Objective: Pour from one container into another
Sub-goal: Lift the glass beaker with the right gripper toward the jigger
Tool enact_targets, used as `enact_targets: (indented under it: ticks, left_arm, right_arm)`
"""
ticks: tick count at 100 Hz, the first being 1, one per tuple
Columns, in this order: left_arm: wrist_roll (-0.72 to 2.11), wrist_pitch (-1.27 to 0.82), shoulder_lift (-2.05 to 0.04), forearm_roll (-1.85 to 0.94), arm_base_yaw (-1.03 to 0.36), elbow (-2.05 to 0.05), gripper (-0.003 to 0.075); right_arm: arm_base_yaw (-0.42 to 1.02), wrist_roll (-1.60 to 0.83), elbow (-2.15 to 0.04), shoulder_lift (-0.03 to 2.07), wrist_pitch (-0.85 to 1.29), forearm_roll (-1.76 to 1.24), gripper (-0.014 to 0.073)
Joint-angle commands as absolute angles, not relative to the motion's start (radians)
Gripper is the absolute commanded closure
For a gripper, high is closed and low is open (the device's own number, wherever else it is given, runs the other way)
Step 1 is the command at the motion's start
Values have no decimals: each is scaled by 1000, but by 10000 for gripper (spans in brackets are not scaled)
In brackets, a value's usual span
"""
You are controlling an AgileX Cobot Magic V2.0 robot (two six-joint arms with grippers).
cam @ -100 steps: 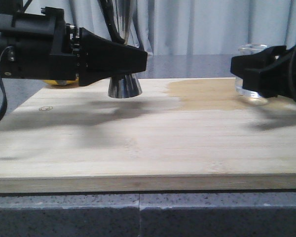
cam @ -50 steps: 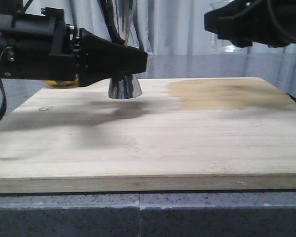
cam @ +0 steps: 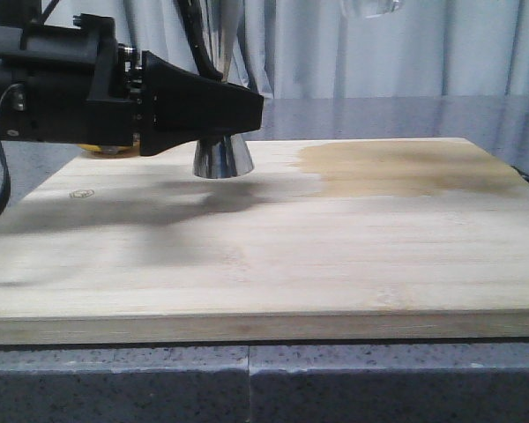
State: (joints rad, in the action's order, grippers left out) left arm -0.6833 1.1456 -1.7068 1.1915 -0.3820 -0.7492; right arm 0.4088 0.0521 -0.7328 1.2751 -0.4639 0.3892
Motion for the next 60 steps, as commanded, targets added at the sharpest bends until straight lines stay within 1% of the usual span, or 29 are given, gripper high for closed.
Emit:
enact_targets:
  ticks: [1,33,60]
  left_arm:
    - [-696,1359,-1657,1157,-390,-768,722]
    - [-698,1359,-1657,1169,-390,-768,722]
    - [-698,1359,-1657,1169,-390,-768,722]
  right_arm:
    - [440,54,-806,1242,-479,395,421]
    - [528,54,-941,1242,-337,465,421]
    - [583,54,-970,1242,-264,549,421]
